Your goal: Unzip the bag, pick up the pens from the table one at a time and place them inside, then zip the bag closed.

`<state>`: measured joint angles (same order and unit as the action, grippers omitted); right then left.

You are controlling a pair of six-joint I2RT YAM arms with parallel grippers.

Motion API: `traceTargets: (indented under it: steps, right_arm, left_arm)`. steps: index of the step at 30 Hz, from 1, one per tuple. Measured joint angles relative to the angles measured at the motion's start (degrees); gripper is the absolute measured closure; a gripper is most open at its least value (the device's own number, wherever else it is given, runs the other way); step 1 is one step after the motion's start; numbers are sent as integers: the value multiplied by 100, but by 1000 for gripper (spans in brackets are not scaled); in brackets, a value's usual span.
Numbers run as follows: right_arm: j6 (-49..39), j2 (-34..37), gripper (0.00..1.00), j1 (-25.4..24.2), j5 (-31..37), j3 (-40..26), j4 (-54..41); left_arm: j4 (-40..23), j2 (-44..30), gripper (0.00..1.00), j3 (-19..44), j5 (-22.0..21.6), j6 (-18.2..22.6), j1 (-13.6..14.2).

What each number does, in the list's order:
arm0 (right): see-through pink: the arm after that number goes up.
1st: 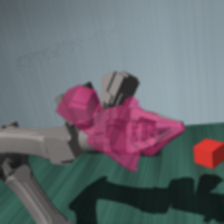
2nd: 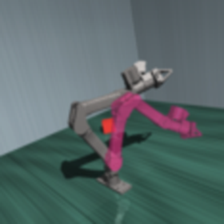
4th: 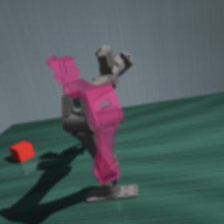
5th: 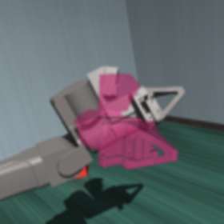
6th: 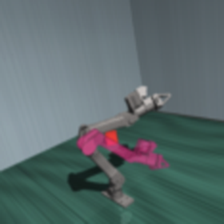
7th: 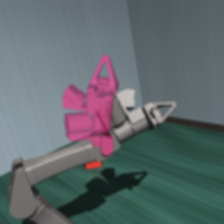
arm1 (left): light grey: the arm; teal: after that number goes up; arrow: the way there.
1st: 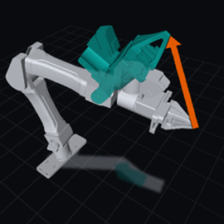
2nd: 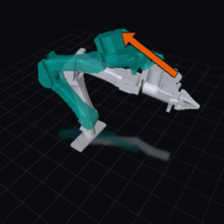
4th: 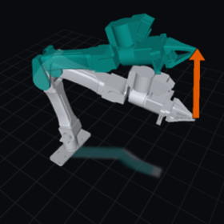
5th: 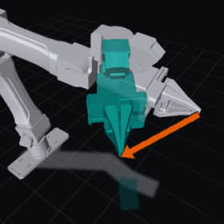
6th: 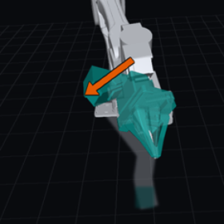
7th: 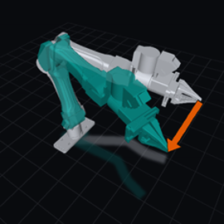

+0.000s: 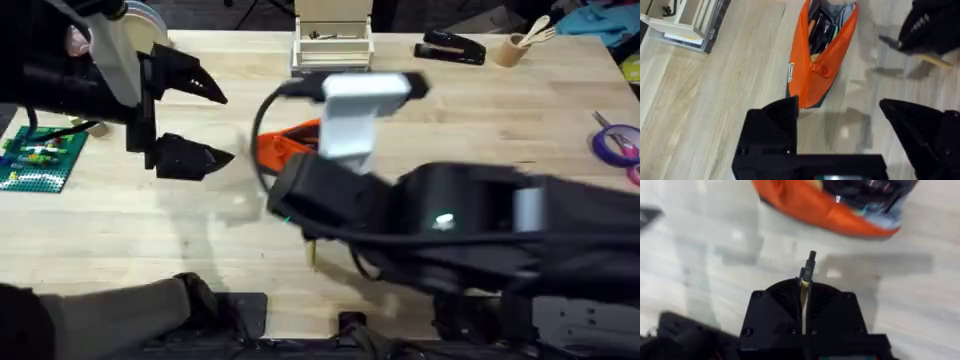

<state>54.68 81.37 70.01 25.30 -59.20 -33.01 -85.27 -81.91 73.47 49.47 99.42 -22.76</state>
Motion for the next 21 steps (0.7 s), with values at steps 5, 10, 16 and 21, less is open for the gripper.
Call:
traceTargets:
  steps: [5, 10, 16, 21]
  right_arm:
    - [-31, -516, 969, -488, 250, 0, 97]
    - [-81, -755, 969, -1059, 356, 0, 246]
    - [-1120, -759, 969, -1600, 388, 0, 764]
    - [-2603, -759, 969, -1702, 371, 0, 1476]
  left_arm:
    - [0, 0, 7, 0, 2, 2, 0]
    - [0, 0, 7, 0, 1, 2, 0]
    - [0, 0, 7, 0, 1, 2, 0]
    - [-2, 0, 7, 0, 0, 2, 0]
